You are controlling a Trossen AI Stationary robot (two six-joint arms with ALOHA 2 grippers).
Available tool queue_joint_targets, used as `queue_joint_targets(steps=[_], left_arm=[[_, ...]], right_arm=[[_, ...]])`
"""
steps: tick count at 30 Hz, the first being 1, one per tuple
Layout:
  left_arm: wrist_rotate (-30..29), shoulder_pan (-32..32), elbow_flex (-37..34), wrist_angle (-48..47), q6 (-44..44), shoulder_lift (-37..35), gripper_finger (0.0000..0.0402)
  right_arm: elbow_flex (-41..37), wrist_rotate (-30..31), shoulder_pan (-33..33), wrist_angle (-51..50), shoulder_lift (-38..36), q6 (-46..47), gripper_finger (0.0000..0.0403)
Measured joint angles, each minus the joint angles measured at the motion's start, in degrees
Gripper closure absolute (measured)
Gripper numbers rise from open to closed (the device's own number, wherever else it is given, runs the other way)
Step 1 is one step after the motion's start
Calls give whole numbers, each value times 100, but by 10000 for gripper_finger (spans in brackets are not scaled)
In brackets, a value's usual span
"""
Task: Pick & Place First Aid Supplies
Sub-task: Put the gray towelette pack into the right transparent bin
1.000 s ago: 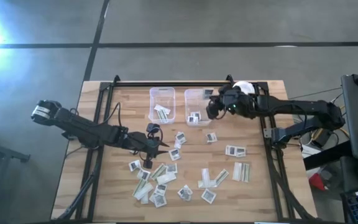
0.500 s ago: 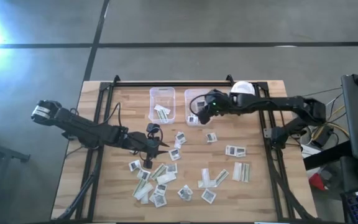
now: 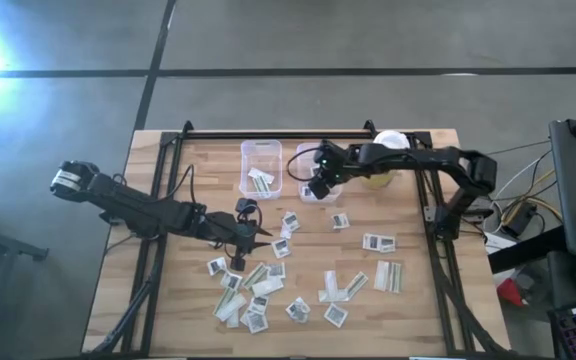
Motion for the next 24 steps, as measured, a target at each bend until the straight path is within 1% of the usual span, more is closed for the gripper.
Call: queue_joint_targets(steps=[5, 18, 21, 24], left_arm=[[0, 0, -1, -17, -45, 0, 303], [-1, 0, -68, 0, -82, 1, 303], [-1, 0, -70, 9, -82, 2, 303], [0, 0, -70, 9, -93, 0, 303]], right_arm=[[37, -4, 1, -73, 163, -82, 394], [38, -25, 16, -222, 201, -230, 394], [38, -25, 15, -238, 201, -224, 386], [38, -24, 15, -242, 201, -213, 369]])
